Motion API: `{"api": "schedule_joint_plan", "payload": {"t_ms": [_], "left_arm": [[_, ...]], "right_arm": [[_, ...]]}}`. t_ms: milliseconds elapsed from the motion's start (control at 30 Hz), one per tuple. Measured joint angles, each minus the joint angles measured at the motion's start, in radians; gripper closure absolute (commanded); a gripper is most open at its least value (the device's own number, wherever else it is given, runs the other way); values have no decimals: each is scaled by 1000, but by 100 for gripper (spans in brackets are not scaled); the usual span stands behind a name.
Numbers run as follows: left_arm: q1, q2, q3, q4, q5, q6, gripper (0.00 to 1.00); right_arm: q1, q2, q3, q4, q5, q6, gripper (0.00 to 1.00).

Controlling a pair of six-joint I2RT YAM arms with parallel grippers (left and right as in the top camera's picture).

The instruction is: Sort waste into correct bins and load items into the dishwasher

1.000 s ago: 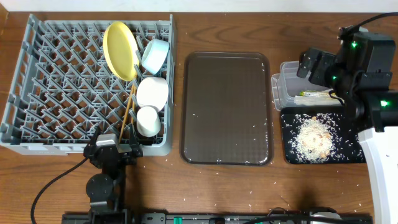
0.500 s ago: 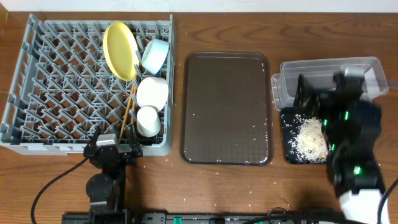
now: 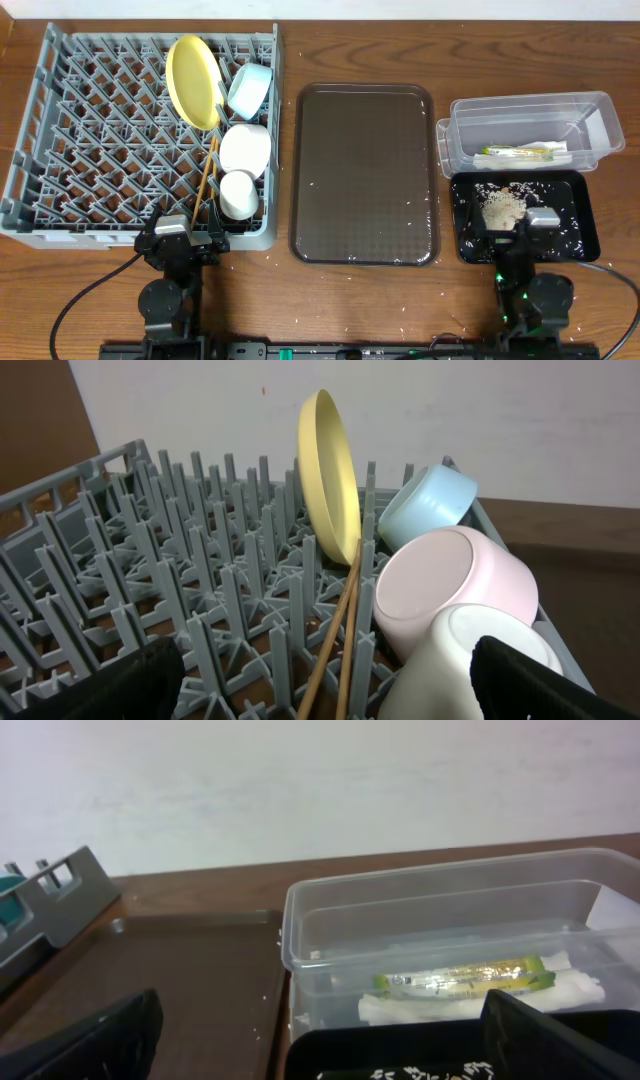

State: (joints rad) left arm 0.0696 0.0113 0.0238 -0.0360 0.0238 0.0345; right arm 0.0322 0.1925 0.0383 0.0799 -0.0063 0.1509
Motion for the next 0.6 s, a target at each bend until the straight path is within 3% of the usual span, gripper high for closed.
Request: {"api": "schedule_joint_plan", "payload": {"t_ms": [600], "left_arm": [[0, 0, 0, 0, 0, 0, 9]], "right_arm": [[0, -179, -31, -150, -1, 0, 1]]}}
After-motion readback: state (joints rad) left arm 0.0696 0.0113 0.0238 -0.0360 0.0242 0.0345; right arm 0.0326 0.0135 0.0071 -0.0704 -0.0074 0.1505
